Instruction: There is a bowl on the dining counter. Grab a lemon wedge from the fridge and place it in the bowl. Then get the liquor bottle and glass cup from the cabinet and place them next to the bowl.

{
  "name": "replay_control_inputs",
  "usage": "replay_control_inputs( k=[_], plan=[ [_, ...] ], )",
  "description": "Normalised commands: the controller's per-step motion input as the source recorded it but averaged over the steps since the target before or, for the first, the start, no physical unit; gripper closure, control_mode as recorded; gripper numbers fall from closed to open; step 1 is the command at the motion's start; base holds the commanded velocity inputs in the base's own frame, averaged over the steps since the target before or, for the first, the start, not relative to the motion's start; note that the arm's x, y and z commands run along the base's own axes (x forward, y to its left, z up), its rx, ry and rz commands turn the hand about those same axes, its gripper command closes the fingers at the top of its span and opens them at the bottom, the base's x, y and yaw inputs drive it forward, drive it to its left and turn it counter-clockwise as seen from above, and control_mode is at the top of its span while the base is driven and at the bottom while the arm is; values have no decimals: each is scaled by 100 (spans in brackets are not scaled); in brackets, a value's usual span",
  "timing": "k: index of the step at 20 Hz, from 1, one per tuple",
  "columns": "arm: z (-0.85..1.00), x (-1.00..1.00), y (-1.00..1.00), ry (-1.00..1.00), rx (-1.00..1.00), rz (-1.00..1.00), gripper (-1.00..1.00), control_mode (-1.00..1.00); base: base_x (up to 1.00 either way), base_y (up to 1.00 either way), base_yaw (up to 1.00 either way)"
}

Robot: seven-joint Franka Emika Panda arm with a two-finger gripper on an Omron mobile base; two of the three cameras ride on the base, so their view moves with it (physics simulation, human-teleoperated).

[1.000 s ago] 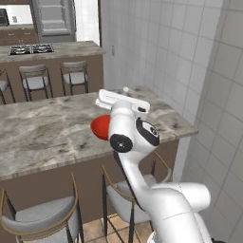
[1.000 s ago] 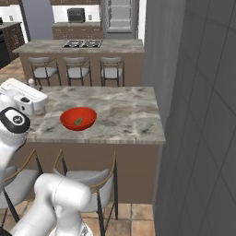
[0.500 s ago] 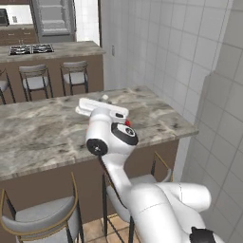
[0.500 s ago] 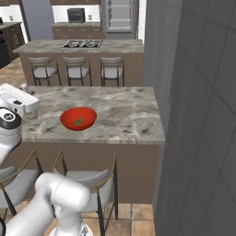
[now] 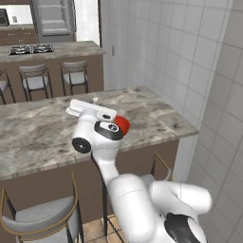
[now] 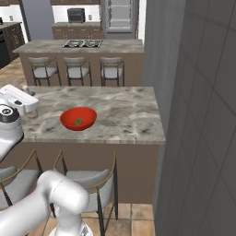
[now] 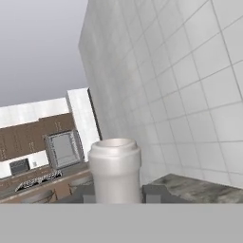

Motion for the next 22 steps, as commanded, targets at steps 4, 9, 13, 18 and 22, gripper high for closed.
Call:
replay_control_inputs(
  k=[4,9,13,18,22],
  plan=[
    [-38,39,22,0,0,-4,100,-100,0,0,0],
    [-36,43,16,0,0,-2,100,-100,0,0,0],
    [-31,48,6,0,2,0,100,-100,0,0,0],
    [-34,44,8,0,3,0,100,-100,0,0,0],
    [-38,37,14,0,0,0,100,-100,0,0,0]
  ],
)
